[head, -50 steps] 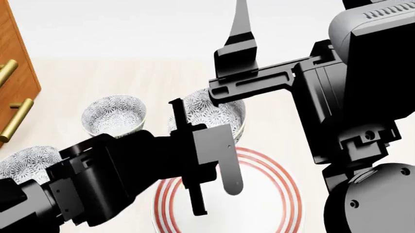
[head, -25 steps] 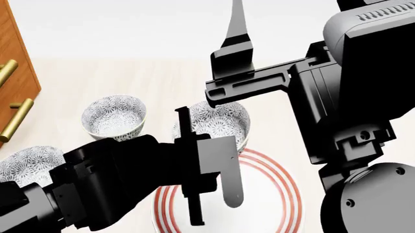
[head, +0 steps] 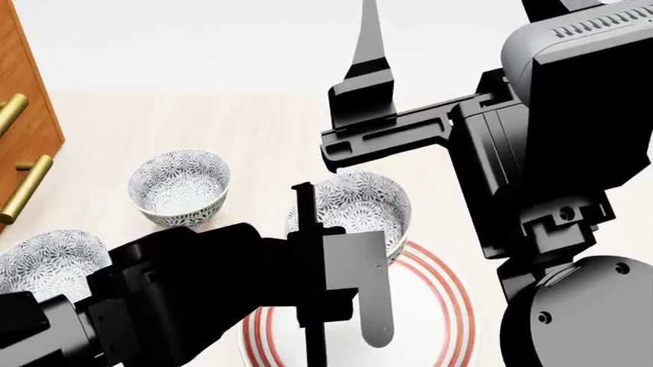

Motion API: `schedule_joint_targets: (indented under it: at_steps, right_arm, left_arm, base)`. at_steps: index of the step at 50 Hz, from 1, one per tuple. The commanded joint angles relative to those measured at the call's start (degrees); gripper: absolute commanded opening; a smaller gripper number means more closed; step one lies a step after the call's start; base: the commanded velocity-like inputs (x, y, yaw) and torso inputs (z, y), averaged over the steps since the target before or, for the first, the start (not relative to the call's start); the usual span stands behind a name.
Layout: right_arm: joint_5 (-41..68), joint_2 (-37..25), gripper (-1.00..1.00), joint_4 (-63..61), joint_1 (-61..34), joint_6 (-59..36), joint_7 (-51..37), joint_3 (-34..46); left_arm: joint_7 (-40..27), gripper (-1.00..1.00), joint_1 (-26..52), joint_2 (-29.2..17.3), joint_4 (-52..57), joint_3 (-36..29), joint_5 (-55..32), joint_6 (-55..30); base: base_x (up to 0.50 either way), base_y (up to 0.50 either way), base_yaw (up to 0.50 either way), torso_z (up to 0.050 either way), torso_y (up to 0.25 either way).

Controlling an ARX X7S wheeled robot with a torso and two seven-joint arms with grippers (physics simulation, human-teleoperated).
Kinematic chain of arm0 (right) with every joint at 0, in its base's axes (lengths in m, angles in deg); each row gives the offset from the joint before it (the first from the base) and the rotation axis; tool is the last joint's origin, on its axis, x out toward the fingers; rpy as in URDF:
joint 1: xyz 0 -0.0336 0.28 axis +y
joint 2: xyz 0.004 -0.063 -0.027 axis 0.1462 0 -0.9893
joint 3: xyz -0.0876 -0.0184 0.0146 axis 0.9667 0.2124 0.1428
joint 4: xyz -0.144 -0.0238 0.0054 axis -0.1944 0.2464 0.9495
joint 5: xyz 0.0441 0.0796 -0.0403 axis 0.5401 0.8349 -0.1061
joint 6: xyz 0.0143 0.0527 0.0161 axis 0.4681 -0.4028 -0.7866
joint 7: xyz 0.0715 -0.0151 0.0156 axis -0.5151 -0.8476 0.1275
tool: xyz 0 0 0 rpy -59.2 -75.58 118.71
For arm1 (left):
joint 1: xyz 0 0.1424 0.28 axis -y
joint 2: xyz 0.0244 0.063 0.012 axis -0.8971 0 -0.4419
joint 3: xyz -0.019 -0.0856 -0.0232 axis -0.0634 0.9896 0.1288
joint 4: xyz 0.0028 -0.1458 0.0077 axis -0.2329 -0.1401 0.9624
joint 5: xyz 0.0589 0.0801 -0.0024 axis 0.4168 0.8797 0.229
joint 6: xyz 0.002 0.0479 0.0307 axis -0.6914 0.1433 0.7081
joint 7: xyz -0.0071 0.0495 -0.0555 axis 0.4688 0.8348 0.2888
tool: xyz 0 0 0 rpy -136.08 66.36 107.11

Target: Put the bowl at the front on the plate.

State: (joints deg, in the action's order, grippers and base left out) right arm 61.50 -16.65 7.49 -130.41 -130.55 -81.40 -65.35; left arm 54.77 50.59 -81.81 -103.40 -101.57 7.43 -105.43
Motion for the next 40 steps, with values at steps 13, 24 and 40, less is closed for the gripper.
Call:
schedule_joint_targets:
  at_steps: [13, 24, 40]
  right_arm:
    - [-0.07, -0.41, 1.00, -0.03, 0.49, 0.77, -0.03, 0.04]
    - [-0.15, -0.54, 1.00, -0.11, 1.11, 1.40, -0.12, -0.10]
    - [-0.36, -0.48, 1.00, 0.14, 2.03, 2.57, 0.05, -0.02]
  left_arm:
    - [1.18, -1.00, -1.56, 0.06, 1.98, 0.16, 2.62, -0.95]
    - [2.78, -1.00, -2.81, 0.06, 2.88, 0.16, 4.63, -2.26]
    - [3.37, -1.00, -3.88, 0.06, 3.61, 0.12, 5.92, -3.01]
  base:
    - [0.00, 0.00, 0.00, 0.000, 0.000]
    - [0.00, 0.00, 0.00, 0.000, 0.001]
    - [0.00, 0.00, 0.00, 0.000, 0.000]
